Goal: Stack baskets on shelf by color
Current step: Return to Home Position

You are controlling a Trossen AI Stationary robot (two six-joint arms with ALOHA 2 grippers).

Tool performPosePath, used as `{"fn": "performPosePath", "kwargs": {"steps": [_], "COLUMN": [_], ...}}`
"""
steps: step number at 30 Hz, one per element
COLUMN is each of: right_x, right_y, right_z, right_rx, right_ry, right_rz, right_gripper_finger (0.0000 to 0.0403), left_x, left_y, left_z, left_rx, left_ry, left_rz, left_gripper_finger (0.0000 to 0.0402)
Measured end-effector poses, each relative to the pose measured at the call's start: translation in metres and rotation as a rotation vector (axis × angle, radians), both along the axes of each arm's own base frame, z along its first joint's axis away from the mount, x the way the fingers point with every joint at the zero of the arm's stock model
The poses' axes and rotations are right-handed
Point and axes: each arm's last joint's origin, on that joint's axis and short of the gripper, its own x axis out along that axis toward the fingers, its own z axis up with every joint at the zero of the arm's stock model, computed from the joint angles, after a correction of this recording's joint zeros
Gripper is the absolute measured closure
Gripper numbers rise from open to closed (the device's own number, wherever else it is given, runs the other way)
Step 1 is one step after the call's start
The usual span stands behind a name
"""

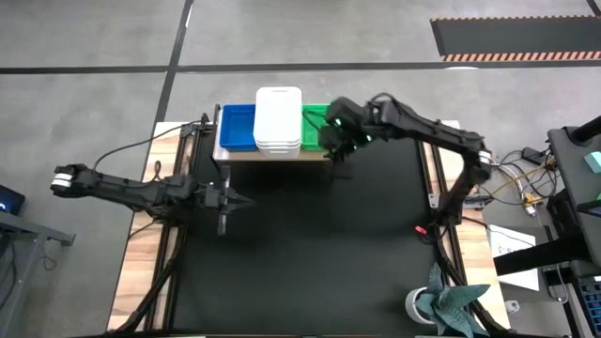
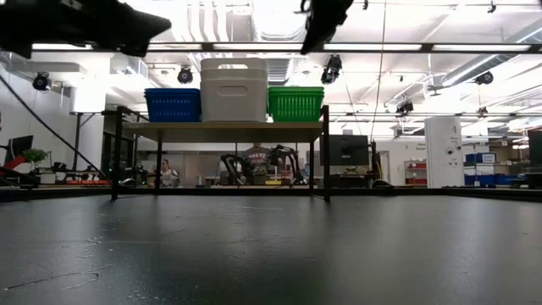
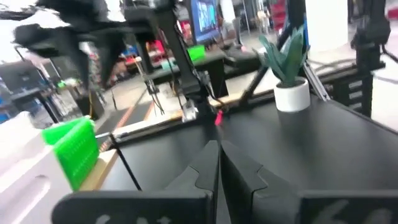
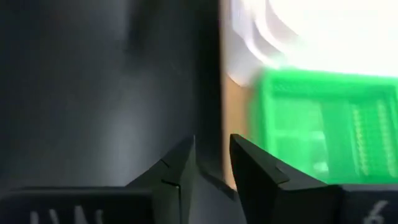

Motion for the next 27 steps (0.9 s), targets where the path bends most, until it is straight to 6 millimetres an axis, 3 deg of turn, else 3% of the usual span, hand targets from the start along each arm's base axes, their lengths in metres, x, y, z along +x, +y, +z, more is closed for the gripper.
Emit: {"fn": "performPosePath", "kwargs": {"steps": [5, 12, 18, 24, 27], "right_x": [-0.013, -0.058, -0.101, -0.137, -0.155], "right_y": [0.041, 0.083, 0.089, 0.09, 0.091], "right_z": [-0.008, -0.032, -0.051, -0.09, -0.1], "right_rx": [-0.037, -0.111, -0.201, -0.233, -0.244], "right_ry": [-0.164, -0.416, -0.639, -0.766, -0.81], "right_rz": [0.115, 0.231, 0.249, 0.248, 0.244], "right_gripper_finger": [0.0336, 0.037, 0.0385, 0.0392, 0.0392], "left_x": [-0.022, -0.034, -0.044, -0.052, -0.055], "left_y": [0.004, 0.006, 0.007, 0.008, 0.008], "left_z": [-0.005, -0.023, -0.035, -0.039, -0.042], "left_rx": [-0.019, -0.017, -0.001, -0.005, -0.008], "left_ry": [-0.094, -0.108, -0.138, -0.188, -0.211], "left_rz": [0.056, 0.068, 0.082, 0.084, 0.085], "left_gripper_finger": [0.0402, 0.0402, 0.0402, 0.0402, 0.0402]}}
